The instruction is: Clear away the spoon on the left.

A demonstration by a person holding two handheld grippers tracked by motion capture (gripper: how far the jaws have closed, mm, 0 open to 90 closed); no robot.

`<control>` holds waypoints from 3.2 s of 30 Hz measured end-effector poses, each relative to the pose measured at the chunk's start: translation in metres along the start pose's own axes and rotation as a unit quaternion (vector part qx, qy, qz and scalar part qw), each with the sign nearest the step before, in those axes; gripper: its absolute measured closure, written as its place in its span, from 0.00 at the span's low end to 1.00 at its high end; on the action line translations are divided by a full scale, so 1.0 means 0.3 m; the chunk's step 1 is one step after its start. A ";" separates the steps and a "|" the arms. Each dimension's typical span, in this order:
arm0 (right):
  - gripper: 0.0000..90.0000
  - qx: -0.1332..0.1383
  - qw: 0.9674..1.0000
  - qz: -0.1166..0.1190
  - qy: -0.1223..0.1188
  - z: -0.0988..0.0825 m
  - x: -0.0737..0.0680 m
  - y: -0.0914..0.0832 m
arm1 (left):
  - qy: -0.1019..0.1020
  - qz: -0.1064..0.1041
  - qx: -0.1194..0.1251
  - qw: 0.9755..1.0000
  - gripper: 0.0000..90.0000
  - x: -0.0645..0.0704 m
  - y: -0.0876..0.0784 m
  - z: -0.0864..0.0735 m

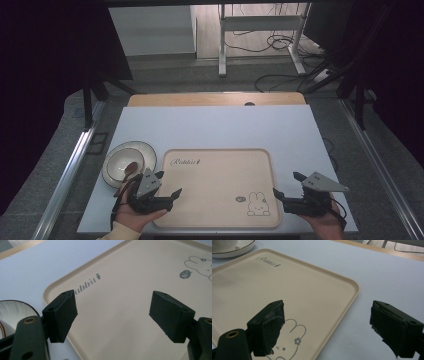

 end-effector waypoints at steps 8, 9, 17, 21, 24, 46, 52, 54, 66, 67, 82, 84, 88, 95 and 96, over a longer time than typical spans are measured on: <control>0.17 0.016 1.000 0.009 0.000 0.023 -0.012 -0.013 | -0.001 0.007 0.002 1.000 0.24 0.000 -0.007 -0.006; 0.17 0.014 1.000 0.010 -0.001 0.022 -0.015 -0.009 | -0.001 0.009 0.003 1.000 0.24 0.000 -0.009 -0.006; 0.17 0.001 1.000 0.010 -0.011 0.007 -0.020 0.010 | -0.001 0.009 0.011 1.000 0.24 -0.001 -0.017 0.005; 0.18 -0.001 1.000 0.006 -0.011 0.001 -0.011 0.014 | 0.005 0.009 0.011 1.000 0.24 0.007 -0.022 0.010; 0.18 0.000 1.000 0.007 -0.012 0.005 -0.012 0.018 | 0.006 0.010 0.013 1.000 0.24 0.012 -0.028 0.010; 0.19 -0.004 1.000 0.010 -0.027 0.007 -0.031 0.038 | 0.006 0.020 0.042 0.999 0.24 0.006 -0.103 0.042; 0.20 -0.004 1.000 0.012 -0.018 0.007 -0.028 0.037 | -0.004 0.034 0.064 0.997 0.24 -0.025 -0.155 0.049; 0.20 -0.003 1.000 0.011 -0.017 0.008 -0.025 0.036 | -0.006 0.038 0.067 0.997 0.24 -0.033 -0.168 0.049; 0.20 -0.004 1.000 0.012 -0.012 0.008 -0.020 0.041 | -0.010 0.053 0.072 0.996 0.24 -0.064 -0.223 0.045; 0.20 -0.004 1.000 0.011 -0.011 0.008 -0.019 0.040 | -0.011 0.055 0.074 0.996 0.24 -0.067 -0.229 0.044; 0.20 -0.004 1.000 0.008 0.004 0.008 -0.008 0.038 | -0.039 0.088 0.072 0.993 0.24 -0.136 -0.301 -0.026; 0.20 -0.004 1.000 0.008 0.003 0.008 -0.009 0.038 | -0.044 0.094 0.073 0.992 0.24 -0.154 -0.313 -0.049; 0.20 -0.005 1.000 0.009 0.003 0.007 -0.011 0.039 | -0.045 0.103 0.067 0.991 0.24 -0.172 -0.318 -0.074; 0.20 -0.006 1.000 0.008 0.003 0.005 -0.008 0.040 | -0.054 0.114 0.063 0.990 0.23 -0.192 -0.324 -0.119; 0.20 -0.006 1.000 0.008 0.002 0.005 -0.009 0.040 | -0.058 0.115 0.062 0.990 0.23 -0.196 -0.325 -0.126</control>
Point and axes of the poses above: each handheld gripper's, and its own axes: y roughly forward along the jaws, z roughly out of its top, x roughly to its right, the point moved 10 cm from there along y, roughly forward along the jaws, and after that the axes turned 13 degrees about -z, right-handed, at the moved point
